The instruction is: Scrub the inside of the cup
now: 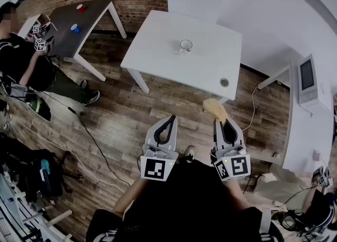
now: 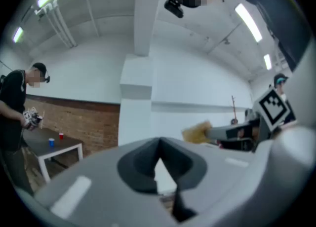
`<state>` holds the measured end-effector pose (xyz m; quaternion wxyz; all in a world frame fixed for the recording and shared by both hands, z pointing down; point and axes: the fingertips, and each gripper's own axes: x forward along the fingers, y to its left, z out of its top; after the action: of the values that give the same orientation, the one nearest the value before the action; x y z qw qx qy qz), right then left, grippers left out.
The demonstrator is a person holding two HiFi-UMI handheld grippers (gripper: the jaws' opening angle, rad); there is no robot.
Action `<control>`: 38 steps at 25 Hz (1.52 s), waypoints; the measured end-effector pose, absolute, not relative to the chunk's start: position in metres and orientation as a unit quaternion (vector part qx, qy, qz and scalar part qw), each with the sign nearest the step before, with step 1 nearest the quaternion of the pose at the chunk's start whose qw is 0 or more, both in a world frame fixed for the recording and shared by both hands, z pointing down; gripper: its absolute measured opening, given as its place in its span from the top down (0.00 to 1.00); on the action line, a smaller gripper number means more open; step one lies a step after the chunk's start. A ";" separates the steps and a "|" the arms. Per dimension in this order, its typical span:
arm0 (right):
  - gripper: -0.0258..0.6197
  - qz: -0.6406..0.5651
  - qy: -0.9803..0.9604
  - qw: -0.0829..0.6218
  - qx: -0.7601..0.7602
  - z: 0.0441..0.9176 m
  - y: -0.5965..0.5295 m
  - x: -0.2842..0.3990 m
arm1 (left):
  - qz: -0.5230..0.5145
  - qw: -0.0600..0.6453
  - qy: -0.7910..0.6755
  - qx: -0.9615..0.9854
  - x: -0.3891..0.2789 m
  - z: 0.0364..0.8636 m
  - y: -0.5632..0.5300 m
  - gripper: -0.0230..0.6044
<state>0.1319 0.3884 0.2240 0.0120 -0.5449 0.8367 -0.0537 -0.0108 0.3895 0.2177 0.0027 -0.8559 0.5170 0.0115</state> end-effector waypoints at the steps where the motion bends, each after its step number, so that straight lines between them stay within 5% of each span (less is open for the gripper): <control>1: 0.88 -0.054 0.837 0.012 -0.545 0.225 0.388 0.132 | 0.011 0.004 0.517 -0.856 -0.010 0.218 0.389 0.96; 38: 0.88 -0.083 0.862 0.017 -0.500 0.247 0.363 0.201 | -0.032 0.007 0.551 -0.834 0.067 0.239 0.372 0.96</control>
<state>0.2014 0.3632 0.2472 0.0174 -0.5003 0.8616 -0.0835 0.0674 0.3718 0.2392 0.0075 -0.8339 0.5510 -0.0321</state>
